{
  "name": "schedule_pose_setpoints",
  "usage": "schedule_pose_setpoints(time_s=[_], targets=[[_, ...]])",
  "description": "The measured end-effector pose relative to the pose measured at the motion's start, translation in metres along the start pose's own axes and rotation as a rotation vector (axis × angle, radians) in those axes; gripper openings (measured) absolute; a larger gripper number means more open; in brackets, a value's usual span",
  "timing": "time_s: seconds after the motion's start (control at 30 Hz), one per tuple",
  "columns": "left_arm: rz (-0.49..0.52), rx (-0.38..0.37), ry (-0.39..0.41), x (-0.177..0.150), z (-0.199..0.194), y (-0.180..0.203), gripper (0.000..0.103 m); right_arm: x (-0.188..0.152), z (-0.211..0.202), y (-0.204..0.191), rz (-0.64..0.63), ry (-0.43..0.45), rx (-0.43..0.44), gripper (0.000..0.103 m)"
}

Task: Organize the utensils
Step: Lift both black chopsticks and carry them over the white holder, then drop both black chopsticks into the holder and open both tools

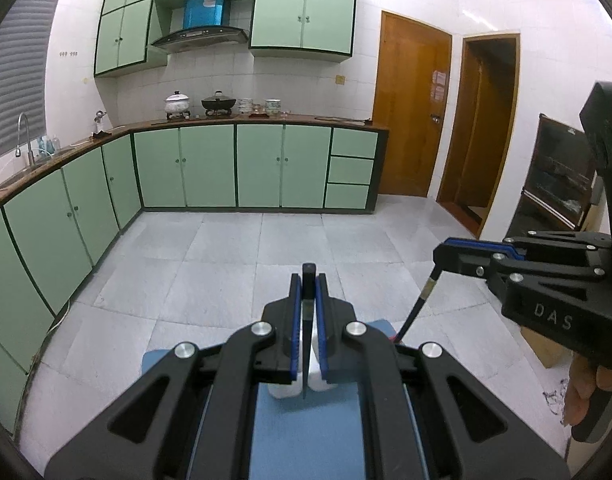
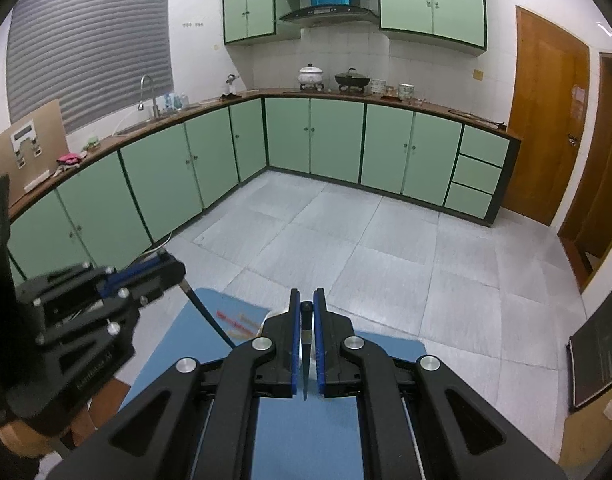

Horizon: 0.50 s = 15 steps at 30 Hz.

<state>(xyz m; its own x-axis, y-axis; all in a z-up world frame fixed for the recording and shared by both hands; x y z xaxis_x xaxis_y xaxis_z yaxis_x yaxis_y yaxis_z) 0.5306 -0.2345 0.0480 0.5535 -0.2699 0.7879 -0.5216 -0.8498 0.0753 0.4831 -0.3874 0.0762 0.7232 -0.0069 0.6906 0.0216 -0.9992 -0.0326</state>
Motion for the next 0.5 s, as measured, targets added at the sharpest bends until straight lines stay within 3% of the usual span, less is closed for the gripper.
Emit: schedule_pose_setpoints(time_s=[0.3, 0.5], targets=[[0.019, 0.03, 0.036, 0.021, 0.041, -0.008, 0.006, 0.033, 0.048, 0.02, 0.036, 0.014, -0.031, 0.006], [0.01, 0.032, 0.016, 0.015, 0.082, -0.018, 0.006, 0.026, 0.099, 0.034, 0.065, -0.026, -0.028, 0.006]])
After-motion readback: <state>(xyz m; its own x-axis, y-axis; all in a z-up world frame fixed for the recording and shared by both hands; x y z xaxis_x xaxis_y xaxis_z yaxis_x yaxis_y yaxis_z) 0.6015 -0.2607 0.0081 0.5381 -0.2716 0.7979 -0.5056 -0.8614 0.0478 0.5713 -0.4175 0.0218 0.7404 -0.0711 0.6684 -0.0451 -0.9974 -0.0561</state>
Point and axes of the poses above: each gripper's, at about its wrist camera, not at the fingertips, and z roughly the way its jaws point, y to its right, x to its top, the point moved 1 cm from there along z, roughly the way its jaws point, and after that the axes turned 9 degrees about -y, right-handed, at the moved point
